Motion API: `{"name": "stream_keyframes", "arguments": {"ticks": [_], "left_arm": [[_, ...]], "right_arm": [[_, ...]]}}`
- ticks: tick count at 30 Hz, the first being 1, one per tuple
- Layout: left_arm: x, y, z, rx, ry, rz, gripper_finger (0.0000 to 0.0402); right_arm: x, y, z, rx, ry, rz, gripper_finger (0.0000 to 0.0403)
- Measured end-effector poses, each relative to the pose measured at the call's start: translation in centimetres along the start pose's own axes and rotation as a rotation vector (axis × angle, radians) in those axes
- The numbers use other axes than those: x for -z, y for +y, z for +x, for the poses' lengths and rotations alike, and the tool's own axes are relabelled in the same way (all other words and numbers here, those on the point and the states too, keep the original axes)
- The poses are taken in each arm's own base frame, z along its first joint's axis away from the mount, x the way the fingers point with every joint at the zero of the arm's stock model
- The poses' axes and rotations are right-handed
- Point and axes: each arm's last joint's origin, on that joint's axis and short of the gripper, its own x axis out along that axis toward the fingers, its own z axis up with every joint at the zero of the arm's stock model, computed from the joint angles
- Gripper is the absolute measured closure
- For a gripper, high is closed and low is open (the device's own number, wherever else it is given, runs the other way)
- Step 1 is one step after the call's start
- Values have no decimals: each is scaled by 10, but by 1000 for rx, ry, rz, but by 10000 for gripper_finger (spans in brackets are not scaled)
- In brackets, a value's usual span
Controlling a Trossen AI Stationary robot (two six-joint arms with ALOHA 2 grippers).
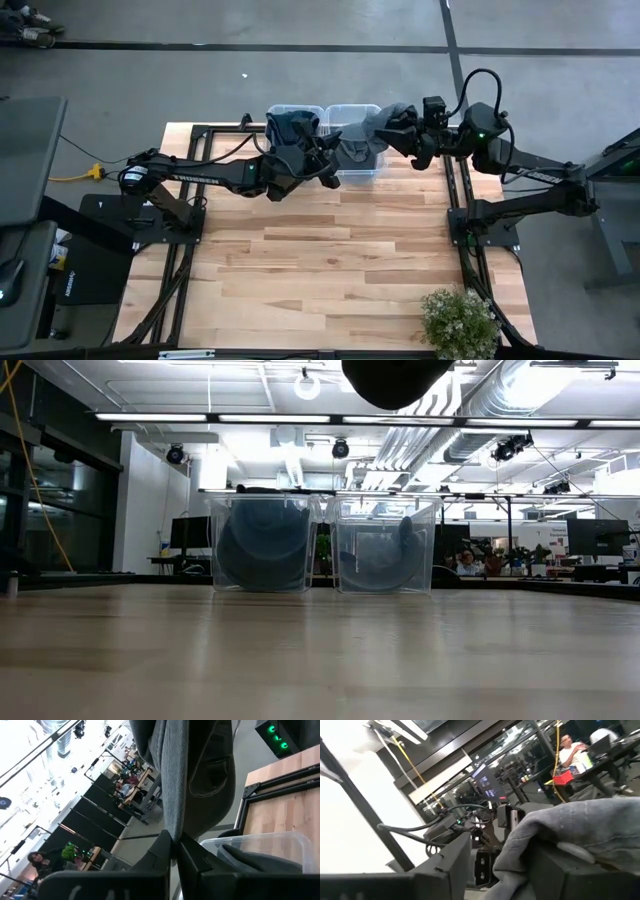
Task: Pick and place caps into container
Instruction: Put the gray cap into the right transparent container
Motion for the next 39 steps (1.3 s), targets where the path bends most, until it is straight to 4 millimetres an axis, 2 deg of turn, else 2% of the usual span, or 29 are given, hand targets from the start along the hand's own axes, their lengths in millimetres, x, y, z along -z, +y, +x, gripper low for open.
{"name": "stream_keyframes", "arguments": {"ticks": [6, 10, 15, 26, 39], "left_arm": [[1, 1, 0, -23, 22, -24, 396], [1, 1, 0, -39, 35, -25, 397], [1, 1, 0, -45, 40, -30, 397], [5, 4, 4, -76, 71, -92, 398], [14, 14, 17, -122, 85, -349, 398]], "right_arm": [[2, 2, 0, -76, 58, 45, 212], [4, 3, -2, -119, 121, 54, 210], [-1, 3, -8, -117, 109, 40, 210], [-15, 12, -36, -203, 140, 31, 210], [-30, 35, -76, -456, 202, -66, 210]]}}
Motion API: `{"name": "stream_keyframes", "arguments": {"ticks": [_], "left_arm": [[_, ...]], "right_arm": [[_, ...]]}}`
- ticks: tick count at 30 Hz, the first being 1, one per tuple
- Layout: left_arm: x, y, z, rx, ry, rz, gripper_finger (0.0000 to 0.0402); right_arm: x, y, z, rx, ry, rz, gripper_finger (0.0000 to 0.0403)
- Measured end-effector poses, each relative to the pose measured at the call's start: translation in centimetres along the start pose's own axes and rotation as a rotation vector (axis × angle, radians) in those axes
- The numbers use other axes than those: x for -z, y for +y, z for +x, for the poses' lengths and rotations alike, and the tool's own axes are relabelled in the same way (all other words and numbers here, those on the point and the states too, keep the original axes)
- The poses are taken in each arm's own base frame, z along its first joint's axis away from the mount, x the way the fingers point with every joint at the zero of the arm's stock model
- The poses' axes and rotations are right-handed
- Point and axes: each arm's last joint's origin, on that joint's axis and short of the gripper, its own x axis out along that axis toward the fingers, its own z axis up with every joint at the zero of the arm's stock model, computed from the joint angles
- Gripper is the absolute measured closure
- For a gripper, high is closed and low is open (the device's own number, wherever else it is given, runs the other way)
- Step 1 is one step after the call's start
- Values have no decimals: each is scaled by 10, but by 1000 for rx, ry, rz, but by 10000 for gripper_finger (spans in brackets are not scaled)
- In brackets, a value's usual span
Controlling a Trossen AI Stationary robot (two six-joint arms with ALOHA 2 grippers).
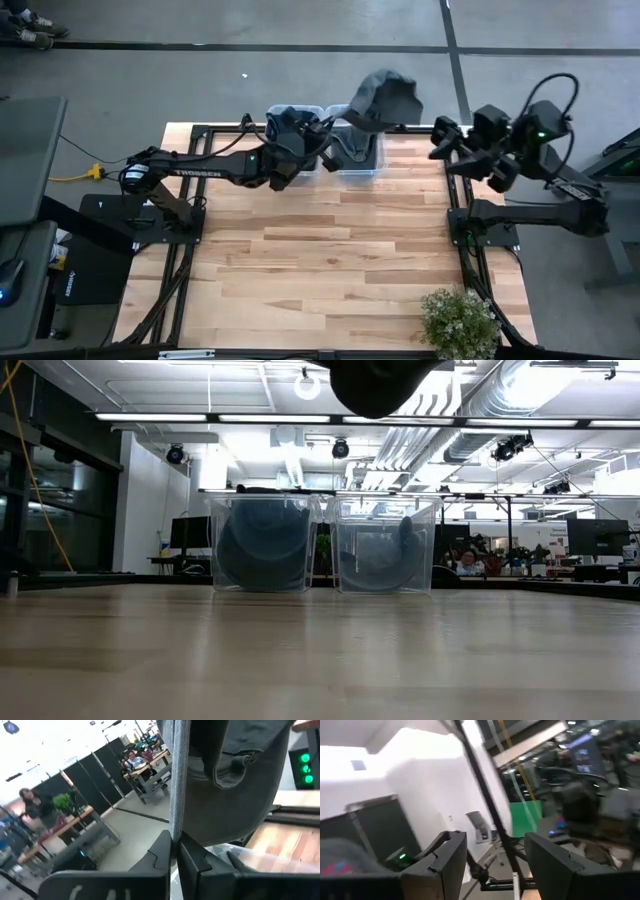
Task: Pick and place caps into container
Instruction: Put the gray cap into the right transparent container
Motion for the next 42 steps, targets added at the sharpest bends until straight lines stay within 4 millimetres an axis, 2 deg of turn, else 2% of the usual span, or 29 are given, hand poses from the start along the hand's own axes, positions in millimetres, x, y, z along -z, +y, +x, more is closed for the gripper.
{"name": "stream_keyframes", "arguments": {"ticks": [5, 16, 24, 29, 33, 36, 39, 42], "left_arm": [[1, 3, 5, 6, -3, -160, 398], [9, 18, 26, 73, 6, -706, 398], [34, 32, 51, 208, 204, -1076, 398], [53, 38, 62, 262, 381, -1184, 398], [73, 29, 79, 339, 517, -1227, 398], [76, 26, 90, 399, 537, -1311, 398], [90, 18, 97, 371, 613, -1316, 398], [96, 11, 101, 356, 640, -1342, 398]], "right_arm": [[-6, 14, -9, -79, -16, -90, 210], [-10, 30, -26, -83, -28, -236, 210], [-10, 32, -33, -117, 39, -269, 210], [-10, 35, -38, -132, 78, -294, 210], [-10, 38, -43, -125, 99, -321, 210], [-11, 39, -46, -115, 112, -340, 210], [-12, 38, -47, -108, 127, -336, 210], [-11, 38, -47, -114, 132, -335, 210]]}}
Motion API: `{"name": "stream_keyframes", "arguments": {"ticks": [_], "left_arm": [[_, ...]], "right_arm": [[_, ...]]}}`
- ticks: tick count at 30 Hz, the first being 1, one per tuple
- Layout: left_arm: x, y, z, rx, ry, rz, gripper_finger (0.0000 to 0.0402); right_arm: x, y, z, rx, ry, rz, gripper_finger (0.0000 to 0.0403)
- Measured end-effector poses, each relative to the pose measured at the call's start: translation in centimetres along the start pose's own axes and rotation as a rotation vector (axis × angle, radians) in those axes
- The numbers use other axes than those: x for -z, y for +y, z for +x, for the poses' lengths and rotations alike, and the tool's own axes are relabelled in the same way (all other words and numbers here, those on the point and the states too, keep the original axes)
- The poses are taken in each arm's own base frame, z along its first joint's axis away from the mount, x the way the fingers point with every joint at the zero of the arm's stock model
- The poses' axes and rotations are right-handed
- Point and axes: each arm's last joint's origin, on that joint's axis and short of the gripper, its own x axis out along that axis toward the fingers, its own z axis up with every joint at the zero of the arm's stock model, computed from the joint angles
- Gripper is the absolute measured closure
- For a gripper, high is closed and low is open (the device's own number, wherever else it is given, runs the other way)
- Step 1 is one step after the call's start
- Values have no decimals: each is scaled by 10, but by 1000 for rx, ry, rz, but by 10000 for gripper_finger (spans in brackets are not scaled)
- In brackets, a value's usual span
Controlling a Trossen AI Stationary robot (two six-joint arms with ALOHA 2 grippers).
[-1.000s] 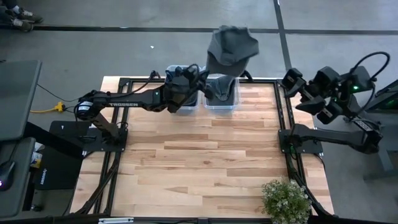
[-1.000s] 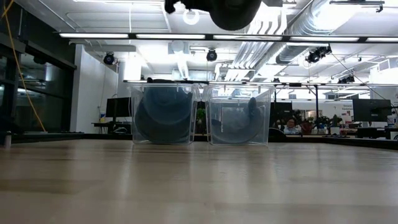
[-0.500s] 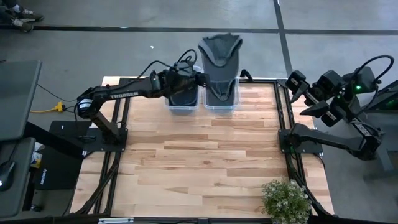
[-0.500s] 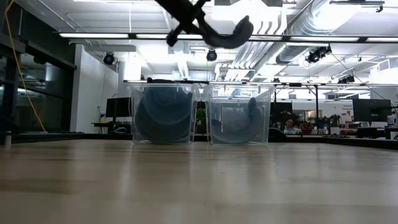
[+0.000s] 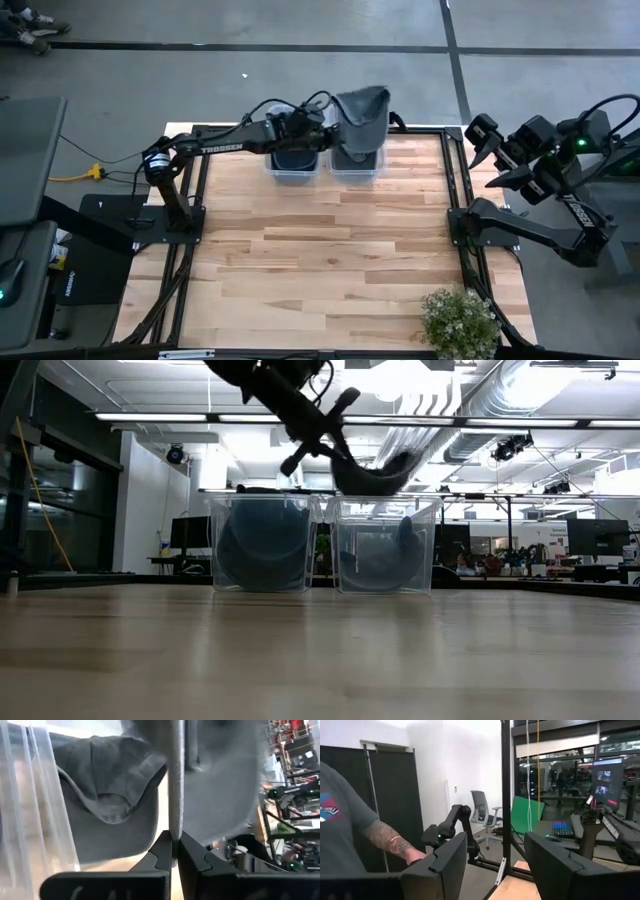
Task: Pick and place caps into container
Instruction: Put the gray cap into the right transparent container
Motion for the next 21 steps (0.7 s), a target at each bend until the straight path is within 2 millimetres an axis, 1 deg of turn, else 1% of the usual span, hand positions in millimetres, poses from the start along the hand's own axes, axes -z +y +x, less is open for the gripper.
{"name": "stream_keyframes", "arguments": {"ticks": [5, 11, 21], "left_arm": [[3, 5, 0, -51, 38, -18, 398], [3, 8, 0, -95, 20, -31, 398], [4, 10, 0, -110, 21, -35, 398]], "right_arm": [[1, 2, 1, -41, 16, 3, 210], [1, 4, 1, -54, 21, -1, 210], [1, 6, 3, -95, 25, -1, 210]]}}
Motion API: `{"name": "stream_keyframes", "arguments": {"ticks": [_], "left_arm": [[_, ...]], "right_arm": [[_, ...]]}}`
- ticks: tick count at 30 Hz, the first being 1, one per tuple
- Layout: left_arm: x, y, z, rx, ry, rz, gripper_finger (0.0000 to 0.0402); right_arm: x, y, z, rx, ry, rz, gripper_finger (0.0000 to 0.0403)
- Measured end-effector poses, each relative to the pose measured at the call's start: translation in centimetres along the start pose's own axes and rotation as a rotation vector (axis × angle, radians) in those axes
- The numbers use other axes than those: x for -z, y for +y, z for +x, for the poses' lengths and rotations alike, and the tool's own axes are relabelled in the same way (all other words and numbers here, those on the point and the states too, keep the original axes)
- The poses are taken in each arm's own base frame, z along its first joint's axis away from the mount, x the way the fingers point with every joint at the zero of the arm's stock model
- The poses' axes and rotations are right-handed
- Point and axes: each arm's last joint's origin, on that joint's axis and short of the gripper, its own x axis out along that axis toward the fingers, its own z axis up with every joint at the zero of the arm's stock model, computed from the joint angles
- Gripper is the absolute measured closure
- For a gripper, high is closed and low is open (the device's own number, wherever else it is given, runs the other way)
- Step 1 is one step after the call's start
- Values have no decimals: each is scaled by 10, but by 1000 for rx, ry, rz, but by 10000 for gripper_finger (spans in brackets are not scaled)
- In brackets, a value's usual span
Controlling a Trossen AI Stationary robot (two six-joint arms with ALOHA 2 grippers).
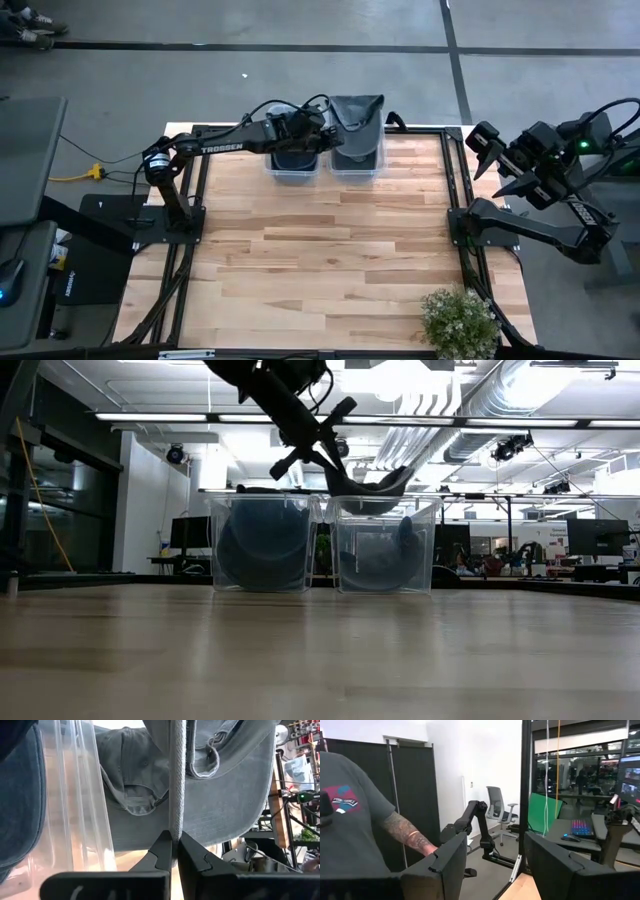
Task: Pick and place caps into container
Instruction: Put the gray cap into the right transparent container
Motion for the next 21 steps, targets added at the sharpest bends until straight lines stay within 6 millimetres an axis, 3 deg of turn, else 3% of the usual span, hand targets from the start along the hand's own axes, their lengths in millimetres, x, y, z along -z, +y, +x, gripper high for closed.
{"name": "stream_keyframes", "arguments": {"ticks": [21], "left_arm": [[1, 3, 0, -32, 9, 11, 383]], "right_arm": [[1, 0, 1, -9, 2, 10, 210]]}}
